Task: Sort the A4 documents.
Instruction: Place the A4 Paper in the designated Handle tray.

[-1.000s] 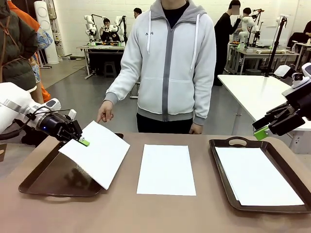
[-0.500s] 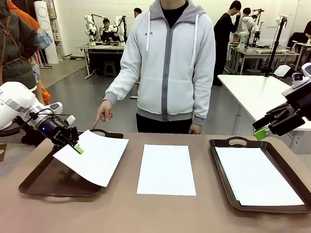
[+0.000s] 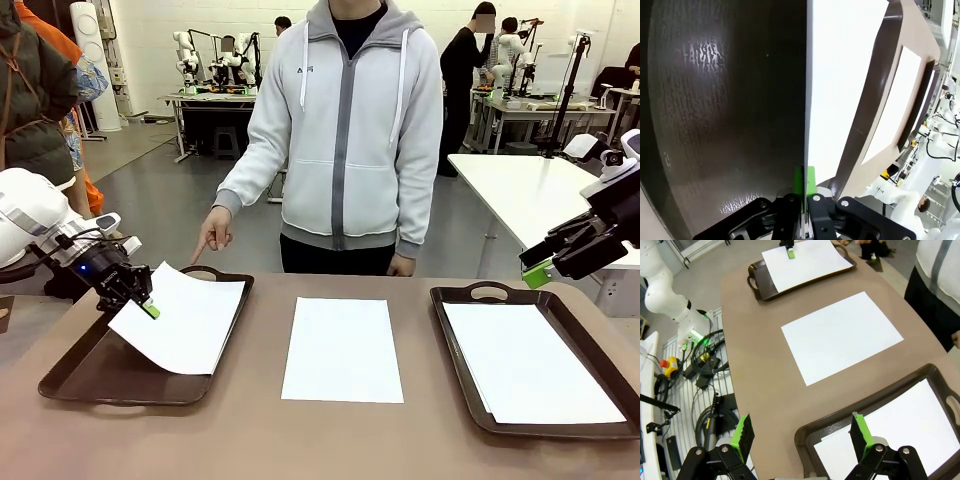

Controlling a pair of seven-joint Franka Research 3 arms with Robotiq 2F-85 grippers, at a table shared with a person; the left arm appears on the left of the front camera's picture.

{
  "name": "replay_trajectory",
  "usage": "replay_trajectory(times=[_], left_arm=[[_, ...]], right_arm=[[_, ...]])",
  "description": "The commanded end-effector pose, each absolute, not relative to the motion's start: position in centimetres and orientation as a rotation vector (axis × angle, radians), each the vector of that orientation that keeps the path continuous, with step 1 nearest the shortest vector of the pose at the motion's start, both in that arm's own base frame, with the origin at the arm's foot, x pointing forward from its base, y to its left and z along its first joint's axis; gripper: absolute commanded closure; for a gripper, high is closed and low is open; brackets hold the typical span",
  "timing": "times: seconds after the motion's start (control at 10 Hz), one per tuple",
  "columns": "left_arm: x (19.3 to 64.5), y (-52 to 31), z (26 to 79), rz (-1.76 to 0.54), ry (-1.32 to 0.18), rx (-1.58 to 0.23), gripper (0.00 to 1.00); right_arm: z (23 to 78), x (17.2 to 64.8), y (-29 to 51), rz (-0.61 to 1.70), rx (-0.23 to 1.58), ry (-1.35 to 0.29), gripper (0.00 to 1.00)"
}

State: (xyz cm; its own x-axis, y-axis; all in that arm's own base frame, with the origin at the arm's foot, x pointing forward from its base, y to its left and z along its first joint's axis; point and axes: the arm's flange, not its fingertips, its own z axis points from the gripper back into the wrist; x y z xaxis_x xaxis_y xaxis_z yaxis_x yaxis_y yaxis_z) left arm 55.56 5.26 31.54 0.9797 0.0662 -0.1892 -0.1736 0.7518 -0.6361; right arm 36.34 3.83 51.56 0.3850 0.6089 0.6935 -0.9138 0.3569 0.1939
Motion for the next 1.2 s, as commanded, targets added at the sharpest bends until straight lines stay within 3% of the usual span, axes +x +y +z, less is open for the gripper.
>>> replay_trajectory(times=[0.0,0.9,1.0,1.1], left_arm=[[55.0,4.8,31.7,0.124,0.174,-0.675,0.99],[55.1,5.8,31.9,0.130,0.240,-0.613,0.99],[55.0,5.8,31.7,0.140,0.253,-0.615,0.94],[54.9,5.9,31.6,0.130,0.260,-0.617,0.80]], right_arm=[[51.4,36.3,3.9,1.057,0.624,-0.563,0.00],[51.4,36.3,3.9,1.057,0.624,-0.563,0.00],[51.4,36.3,3.9,1.057,0.624,-0.563,0.00],[51.4,36.3,3.9,1.057,0.624,-0.563,0.00]])
